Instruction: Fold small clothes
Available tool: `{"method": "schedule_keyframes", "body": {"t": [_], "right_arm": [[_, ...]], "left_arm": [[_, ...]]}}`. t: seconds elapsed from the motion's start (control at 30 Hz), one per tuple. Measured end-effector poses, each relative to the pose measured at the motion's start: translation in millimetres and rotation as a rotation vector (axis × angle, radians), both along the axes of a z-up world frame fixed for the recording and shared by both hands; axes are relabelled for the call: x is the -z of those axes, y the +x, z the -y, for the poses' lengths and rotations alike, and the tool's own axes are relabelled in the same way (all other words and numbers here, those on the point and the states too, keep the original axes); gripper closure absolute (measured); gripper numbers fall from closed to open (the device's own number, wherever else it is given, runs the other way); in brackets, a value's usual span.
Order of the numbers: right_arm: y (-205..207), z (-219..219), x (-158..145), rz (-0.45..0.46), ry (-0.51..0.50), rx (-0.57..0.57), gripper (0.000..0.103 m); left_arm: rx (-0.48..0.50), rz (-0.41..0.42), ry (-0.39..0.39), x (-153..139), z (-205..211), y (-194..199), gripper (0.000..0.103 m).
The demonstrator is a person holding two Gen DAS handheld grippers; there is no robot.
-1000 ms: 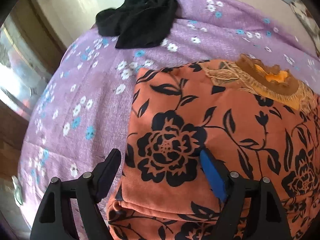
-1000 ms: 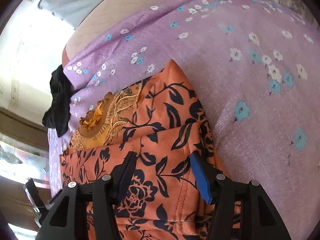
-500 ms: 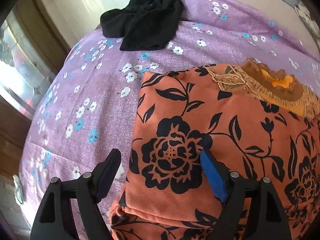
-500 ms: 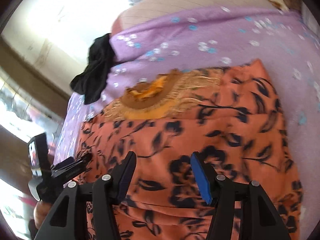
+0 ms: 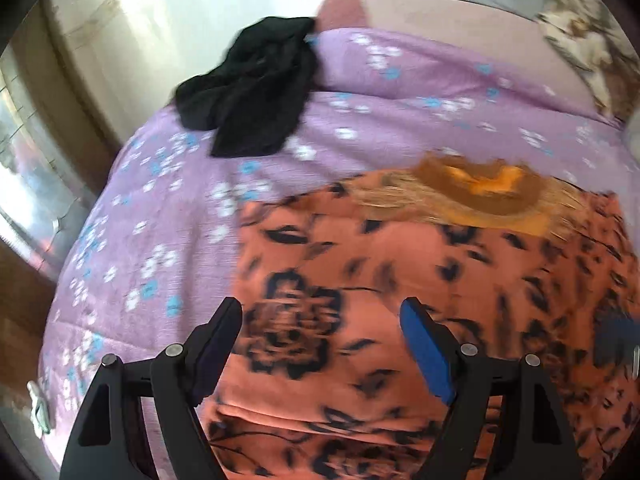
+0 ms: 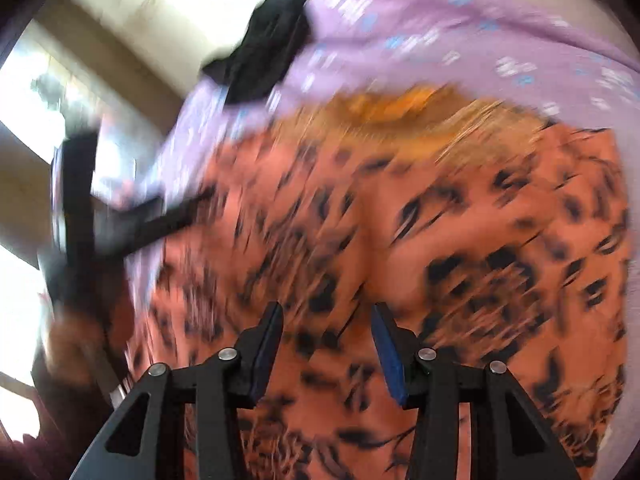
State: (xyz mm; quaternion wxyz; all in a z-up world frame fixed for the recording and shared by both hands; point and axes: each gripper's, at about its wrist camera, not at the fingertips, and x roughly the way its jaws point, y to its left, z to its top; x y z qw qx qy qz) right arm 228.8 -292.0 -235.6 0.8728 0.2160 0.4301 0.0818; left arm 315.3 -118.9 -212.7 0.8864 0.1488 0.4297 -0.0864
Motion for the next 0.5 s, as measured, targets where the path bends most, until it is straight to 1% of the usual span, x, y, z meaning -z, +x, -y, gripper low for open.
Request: {"method": "schedule_keyframes", "body": {"t": [0.03, 0.1, 0.13, 0.2, 0.23, 0.27, 0.3, 0.37, 0.4, 0.43, 0.5], "right_arm": [[0.9, 14.5, -1.5, 0.029, 0.010, 0.073, 0.054], [4.4, 31.7, 1.5, 0.044, 0.007, 0.158, 0.054], [7.3, 39.9, 6.9, 0.031, 0.000, 0.208, 0.054], [13.6, 47.4, 19.7, -0.014, -0.003, 0.252, 0.054], [15.6, 53.2, 28.1, -0.038, -0.003, 0.273, 0.054], [15.1, 54.9, 29.1, -0.028, 0.006, 0.279, 0.054], [14.4, 55.3, 27.3, -0.019, 0.009, 0.284, 0.054], [12.1, 52.9, 19.9, 0.004, 0.013, 0.277, 0.052], [8.9, 52.7, 16.6, 0.028, 0.031, 0.263, 0.052], [7.3, 47.2, 11.0, 0.059, 0.051, 0.239, 0.052], [6.0, 38.9, 7.4, 0.081, 0.052, 0.204, 0.052]], "left_arm": [[0.032, -0.009, 0.000, 4.0, 8.2, -4.3, 0.021], [0.087, -0.035, 0.021, 16.4, 24.7, -11.7, 0.021], [0.107, -0.049, 0.033, 22.4, 29.8, -13.7, 0.021], [0.141, -0.075, 0.075, 35.2, 41.2, -17.5, 0.021], [0.152, -0.057, 0.100, 38.5, 44.3, -18.8, 0.020], [0.154, -0.042, 0.111, 38.3, 45.8, -19.1, 0.016], [0.153, -0.047, 0.116, 36.1, 46.0, -17.2, 0.016], [0.143, -0.071, 0.084, 33.0, 42.6, -14.1, 0.016], [0.130, -0.082, 0.060, 30.9, 38.3, -11.7, 0.016], [0.122, -0.084, 0.057, 29.5, 35.7, -10.0, 0.016], [0.090, -0.062, 0.069, 24.2, 25.3, -4.7, 0.016]]}}
